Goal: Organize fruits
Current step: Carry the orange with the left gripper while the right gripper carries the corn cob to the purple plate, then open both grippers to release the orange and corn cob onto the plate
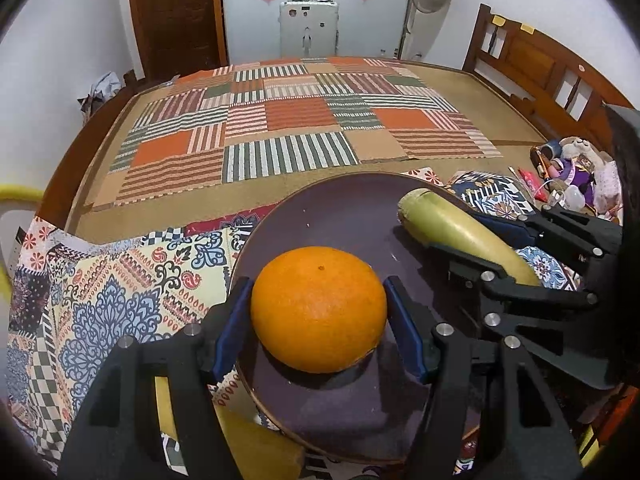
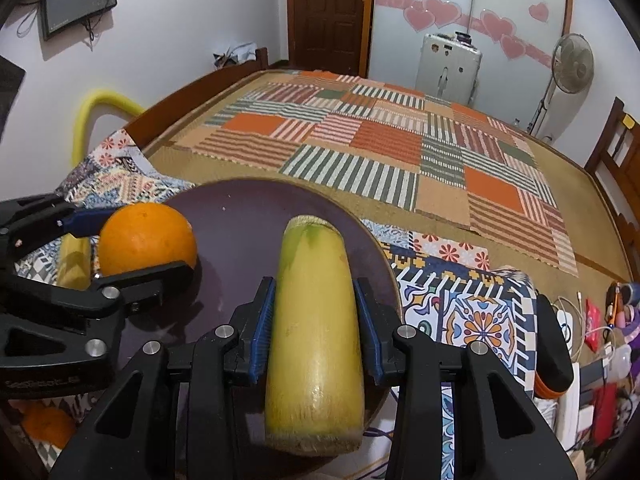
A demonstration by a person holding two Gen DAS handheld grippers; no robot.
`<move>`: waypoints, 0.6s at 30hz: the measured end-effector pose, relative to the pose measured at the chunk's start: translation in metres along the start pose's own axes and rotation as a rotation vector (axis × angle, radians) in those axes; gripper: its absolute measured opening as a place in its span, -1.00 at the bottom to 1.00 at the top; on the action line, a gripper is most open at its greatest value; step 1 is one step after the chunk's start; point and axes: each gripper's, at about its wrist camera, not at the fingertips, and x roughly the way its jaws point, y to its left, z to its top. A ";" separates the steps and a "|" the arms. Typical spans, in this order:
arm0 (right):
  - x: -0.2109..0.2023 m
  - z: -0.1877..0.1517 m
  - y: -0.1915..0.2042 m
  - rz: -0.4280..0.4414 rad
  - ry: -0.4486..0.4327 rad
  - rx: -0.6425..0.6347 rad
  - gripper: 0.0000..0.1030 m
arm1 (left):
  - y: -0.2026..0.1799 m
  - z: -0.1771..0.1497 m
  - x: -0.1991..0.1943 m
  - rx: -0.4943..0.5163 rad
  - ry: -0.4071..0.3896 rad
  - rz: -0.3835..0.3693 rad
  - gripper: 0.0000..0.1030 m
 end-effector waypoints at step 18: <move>-0.091 -0.016 0.001 -0.062 -0.201 0.001 -0.09 | 0.005 -0.020 -0.106 0.011 -0.201 0.002 0.34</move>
